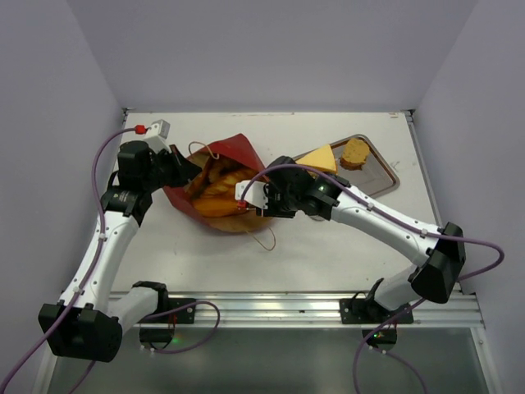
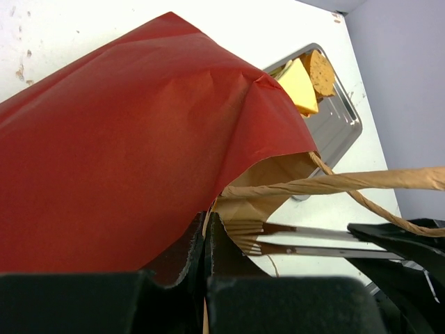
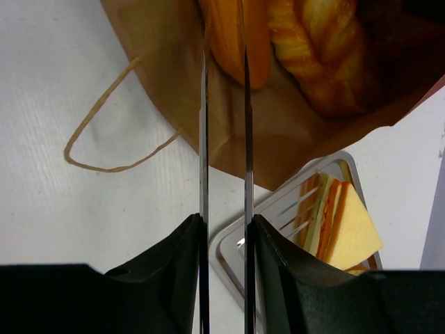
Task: Take the fake bread out of the paper bag
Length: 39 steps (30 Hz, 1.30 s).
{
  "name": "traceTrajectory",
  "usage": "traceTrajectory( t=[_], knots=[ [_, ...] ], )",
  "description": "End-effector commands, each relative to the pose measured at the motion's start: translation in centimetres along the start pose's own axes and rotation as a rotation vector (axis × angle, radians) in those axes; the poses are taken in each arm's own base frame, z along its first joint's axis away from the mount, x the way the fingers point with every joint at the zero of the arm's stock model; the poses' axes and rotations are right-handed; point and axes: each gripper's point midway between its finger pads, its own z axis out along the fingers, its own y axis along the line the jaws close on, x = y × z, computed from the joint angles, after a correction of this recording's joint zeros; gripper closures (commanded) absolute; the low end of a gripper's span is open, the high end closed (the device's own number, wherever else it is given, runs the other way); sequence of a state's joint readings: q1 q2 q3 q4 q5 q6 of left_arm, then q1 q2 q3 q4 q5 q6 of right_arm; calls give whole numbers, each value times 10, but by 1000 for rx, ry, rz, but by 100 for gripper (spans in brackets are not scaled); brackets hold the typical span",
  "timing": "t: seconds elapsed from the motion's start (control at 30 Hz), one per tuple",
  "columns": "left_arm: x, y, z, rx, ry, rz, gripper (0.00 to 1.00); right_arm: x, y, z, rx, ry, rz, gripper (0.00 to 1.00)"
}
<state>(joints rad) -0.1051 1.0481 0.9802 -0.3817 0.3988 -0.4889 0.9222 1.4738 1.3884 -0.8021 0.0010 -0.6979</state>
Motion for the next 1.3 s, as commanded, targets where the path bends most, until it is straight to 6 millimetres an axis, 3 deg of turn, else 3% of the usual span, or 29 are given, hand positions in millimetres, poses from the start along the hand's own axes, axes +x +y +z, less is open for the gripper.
traceTrajectory(
  t=[0.0,0.57,0.97,1.13,1.23,1.27],
  knots=[
    [-23,-19,-4,62,-61,12,100,-7,-29,-3,169,11,15,61],
    [-20,-20,0,84,-58,-14,100,3,-11,28,135,87,-31,52],
    [-18,-21,1,95,-52,-28,100,11,-20,47,243,175,-94,51],
    [-17,-21,1,99,-55,-28,100,18,-17,56,241,200,-103,55],
    [-16,-21,1,100,-51,-27,100,17,-16,55,235,198,-96,63],
    [-15,-21,1,99,-50,-26,100,17,-16,55,235,199,-92,70]
  ],
)
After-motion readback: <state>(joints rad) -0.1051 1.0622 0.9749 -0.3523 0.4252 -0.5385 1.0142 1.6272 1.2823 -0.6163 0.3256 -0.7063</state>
